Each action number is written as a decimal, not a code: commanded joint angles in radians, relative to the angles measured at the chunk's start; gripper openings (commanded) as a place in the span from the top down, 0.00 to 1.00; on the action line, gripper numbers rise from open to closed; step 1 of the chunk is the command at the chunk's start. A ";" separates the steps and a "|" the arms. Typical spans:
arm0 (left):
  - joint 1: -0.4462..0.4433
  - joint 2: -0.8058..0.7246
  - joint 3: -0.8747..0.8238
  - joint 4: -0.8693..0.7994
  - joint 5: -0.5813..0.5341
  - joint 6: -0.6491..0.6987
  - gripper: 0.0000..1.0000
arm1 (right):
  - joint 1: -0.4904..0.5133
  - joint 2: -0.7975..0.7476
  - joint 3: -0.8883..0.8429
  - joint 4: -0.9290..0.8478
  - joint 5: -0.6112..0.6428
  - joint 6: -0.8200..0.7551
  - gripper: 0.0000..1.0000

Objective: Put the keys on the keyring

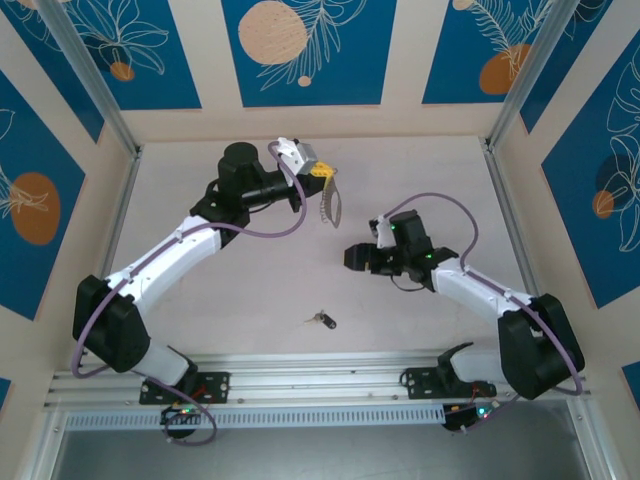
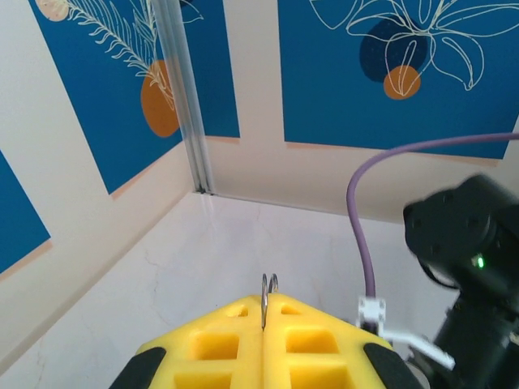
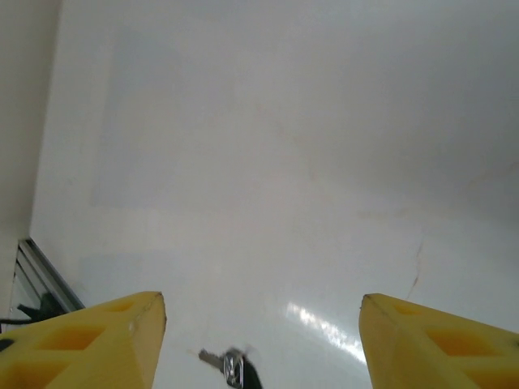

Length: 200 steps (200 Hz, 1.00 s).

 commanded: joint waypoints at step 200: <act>-0.008 -0.119 -0.081 0.007 -0.043 0.021 1.00 | 0.436 0.285 0.103 -0.106 0.235 0.286 0.62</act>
